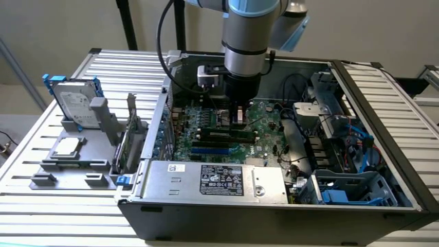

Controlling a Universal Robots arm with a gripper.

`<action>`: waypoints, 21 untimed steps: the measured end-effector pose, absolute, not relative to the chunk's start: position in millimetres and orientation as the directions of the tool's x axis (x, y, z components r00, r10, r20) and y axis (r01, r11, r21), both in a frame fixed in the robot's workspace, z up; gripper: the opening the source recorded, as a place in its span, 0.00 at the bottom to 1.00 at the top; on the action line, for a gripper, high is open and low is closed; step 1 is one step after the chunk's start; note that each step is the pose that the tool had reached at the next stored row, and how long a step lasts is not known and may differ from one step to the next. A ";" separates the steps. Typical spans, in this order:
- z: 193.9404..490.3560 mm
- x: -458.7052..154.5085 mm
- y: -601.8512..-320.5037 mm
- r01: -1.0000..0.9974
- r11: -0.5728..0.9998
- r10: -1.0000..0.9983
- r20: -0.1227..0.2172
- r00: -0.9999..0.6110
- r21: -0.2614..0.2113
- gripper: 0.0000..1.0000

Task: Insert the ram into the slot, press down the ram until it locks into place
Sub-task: 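Insert the ram into the slot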

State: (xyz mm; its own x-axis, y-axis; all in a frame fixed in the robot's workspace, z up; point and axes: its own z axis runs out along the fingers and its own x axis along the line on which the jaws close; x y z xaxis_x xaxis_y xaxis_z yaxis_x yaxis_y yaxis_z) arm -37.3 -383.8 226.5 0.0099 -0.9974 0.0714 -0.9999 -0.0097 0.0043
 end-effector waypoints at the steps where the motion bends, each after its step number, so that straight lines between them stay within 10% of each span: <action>1: 226.5 -37.1 -383.8 -1.000 -0.010 -0.997 0.071 0.010 0.004 0.13; 21: 226.6 -40.2 -383.8 -0.999 -0.034 -0.997 0.072 0.034 -0.003 0.13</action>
State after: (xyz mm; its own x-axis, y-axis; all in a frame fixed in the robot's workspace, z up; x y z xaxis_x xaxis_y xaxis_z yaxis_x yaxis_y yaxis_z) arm -40.2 -383.8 226.6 0.0337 -0.9968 0.0718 -0.9994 -0.0340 -0.0034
